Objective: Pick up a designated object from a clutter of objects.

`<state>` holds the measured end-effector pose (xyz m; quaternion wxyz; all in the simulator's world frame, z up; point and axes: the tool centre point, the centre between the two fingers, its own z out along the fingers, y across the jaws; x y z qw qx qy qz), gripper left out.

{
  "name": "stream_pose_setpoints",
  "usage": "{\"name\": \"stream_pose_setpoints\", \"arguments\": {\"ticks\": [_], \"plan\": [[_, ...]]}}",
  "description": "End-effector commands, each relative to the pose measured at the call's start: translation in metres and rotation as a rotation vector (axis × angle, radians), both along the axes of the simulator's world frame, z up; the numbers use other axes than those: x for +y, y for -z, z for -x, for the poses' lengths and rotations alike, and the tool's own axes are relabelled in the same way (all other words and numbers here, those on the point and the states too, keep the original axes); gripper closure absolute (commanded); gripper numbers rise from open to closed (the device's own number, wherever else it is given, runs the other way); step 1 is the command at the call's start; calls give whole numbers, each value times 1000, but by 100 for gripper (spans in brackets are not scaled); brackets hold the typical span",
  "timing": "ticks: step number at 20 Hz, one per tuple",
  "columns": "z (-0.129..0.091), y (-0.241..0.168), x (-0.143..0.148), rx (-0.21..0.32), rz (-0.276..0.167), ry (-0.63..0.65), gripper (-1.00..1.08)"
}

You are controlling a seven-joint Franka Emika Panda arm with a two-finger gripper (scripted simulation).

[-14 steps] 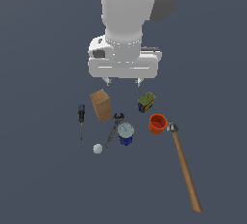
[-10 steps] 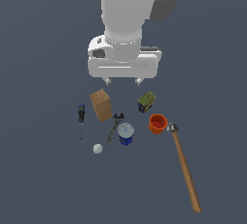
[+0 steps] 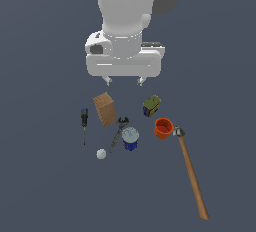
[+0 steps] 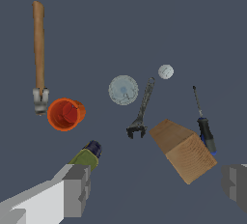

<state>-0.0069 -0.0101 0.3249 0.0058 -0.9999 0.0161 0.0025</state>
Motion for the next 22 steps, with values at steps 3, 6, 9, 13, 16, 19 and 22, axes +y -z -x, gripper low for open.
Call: {"name": "stream_pose_setpoints", "arguments": {"ticks": [3, 6, 9, 13, 16, 19, 22], "plan": [[1, 3, -2, 1, 0, -11, -92], [1, 7, -5, 0, 0, -28, -92], [3, 13, -10, 0, 0, -55, -92], [6, 23, -18, -2, 1, -104, -92], [9, 34, -26, -3, 1, -152, -92], [13, 46, -36, -4, 2, -207, -92], [18, 58, -45, -5, 3, -265, -92]]}}
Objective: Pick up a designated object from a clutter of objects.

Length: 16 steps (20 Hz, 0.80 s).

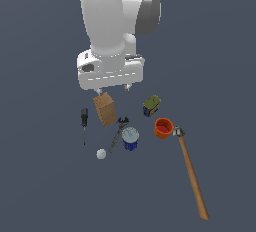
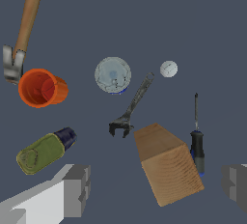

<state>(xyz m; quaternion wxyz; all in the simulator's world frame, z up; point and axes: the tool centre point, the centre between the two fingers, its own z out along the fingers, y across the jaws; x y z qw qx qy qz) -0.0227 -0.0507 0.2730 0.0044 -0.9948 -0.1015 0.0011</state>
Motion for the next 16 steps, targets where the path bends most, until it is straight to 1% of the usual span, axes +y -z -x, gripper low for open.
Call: {"name": "stream_pose_setpoints", "arguments": {"ticks": [1, 11, 16], "plan": [[4, 10, -8, -1, 1, -49, -92], [26, 50, -38, -4, 4, -242, -92], [36, 64, -49, -4, 6, -319, -92]]}}
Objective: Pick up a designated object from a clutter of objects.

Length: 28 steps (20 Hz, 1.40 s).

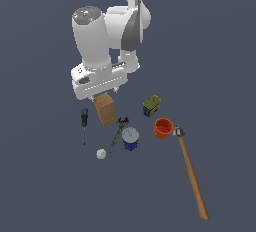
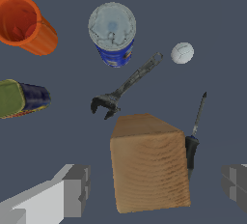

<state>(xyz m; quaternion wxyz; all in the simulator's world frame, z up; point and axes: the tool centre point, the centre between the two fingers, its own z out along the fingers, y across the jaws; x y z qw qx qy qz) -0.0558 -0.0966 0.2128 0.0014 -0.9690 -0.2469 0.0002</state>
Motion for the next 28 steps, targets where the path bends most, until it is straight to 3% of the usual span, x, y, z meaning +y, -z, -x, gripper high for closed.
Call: {"name": "stream_pose_setpoints", "arguments": {"ticks": [1, 18, 28], "plan": [[5, 7, -5, -1, 1, -36, -92], [15, 24, -14, -1, 2, -105, -92], [16, 63, -14, -1, 3, -107, -92]]}}
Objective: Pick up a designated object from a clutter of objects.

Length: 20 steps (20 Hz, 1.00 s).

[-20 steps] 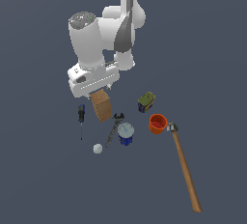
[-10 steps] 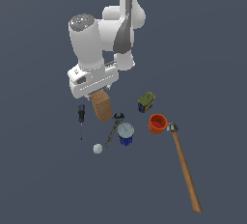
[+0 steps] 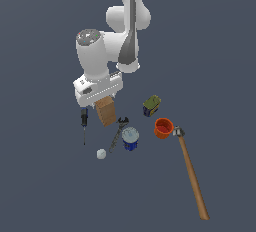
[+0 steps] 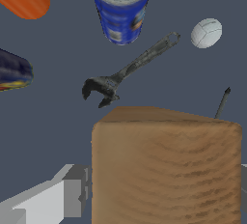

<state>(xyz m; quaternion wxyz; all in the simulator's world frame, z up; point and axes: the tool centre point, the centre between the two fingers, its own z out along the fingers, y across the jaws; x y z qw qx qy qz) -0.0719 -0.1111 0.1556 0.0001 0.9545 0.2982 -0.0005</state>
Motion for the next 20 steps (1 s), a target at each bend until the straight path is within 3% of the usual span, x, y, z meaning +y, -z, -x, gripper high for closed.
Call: {"name": "stream_pose_setpoints", "arguments": {"ticks": [1, 5, 6, 20], "plan": [[0, 8, 0, -1, 0, -1, -92], [0, 13, 0, -1, 0, -1, -92], [0, 13, 0, -1, 0, -1, 108], [-2, 8, 3, -2, 0, 0, 108]]}}
